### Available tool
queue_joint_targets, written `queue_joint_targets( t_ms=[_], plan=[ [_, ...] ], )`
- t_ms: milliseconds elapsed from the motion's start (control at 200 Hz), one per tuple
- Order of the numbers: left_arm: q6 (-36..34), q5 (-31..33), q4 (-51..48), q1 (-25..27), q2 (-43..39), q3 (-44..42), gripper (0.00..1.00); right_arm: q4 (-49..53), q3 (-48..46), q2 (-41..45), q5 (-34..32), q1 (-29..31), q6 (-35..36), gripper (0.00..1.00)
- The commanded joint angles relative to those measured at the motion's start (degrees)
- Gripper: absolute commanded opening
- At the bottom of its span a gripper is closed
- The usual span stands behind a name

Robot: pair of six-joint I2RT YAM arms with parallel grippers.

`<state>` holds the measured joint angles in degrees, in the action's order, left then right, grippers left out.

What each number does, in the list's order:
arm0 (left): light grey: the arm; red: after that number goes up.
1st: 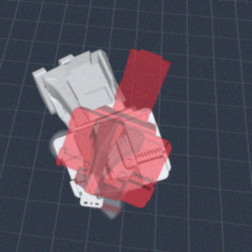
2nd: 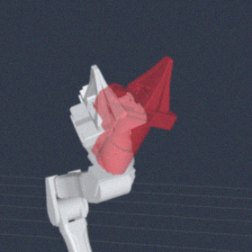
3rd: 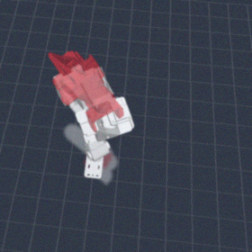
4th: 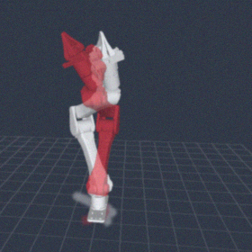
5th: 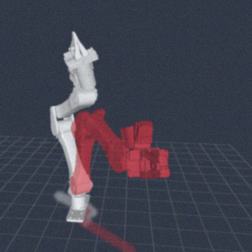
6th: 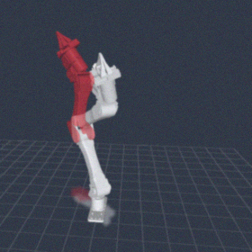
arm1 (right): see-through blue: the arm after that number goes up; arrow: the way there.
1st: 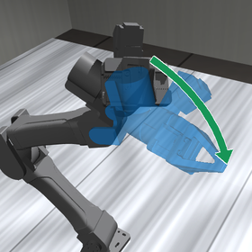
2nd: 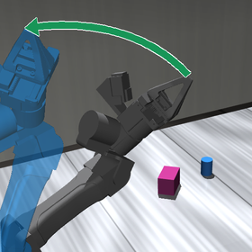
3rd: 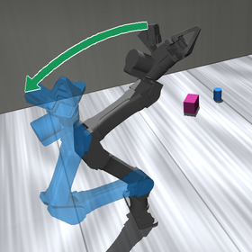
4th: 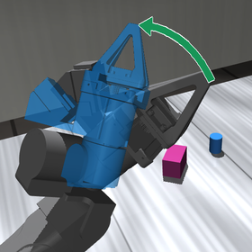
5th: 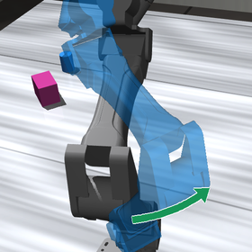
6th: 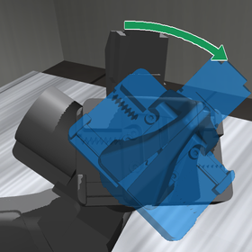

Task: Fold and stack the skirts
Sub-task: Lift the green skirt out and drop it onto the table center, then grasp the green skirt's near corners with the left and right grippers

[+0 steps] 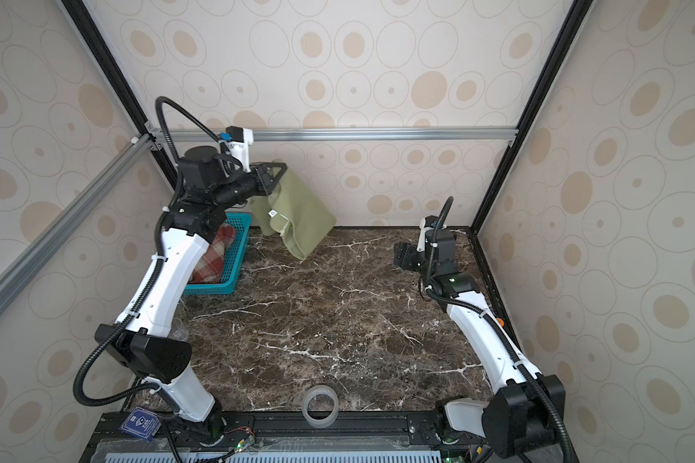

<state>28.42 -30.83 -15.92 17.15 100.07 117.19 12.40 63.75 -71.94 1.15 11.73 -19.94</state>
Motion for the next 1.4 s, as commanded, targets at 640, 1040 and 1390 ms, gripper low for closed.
queue_joint_targets(
  t_ms=[640, 1040, 1390],
  plan=[
    [13.3, 7.4, 20.0, 4.6, -8.2, -52.3, 0.52, 3.8, -4.5, -4.2, -1.7, 1.1, -2.8, 0.79],
    [5.3, 16.1, 12.8, 3.9, -0.1, -46.3, 0.55, 4.6, -8.1, -13.2, 0.1, 0.9, -9.2, 0.79],
    [6.3, 12.2, 14.7, 3.9, 14.1, -34.9, 0.46, 2.9, -9.2, -20.5, 1.3, -0.2, -12.9, 0.69]
  ],
)
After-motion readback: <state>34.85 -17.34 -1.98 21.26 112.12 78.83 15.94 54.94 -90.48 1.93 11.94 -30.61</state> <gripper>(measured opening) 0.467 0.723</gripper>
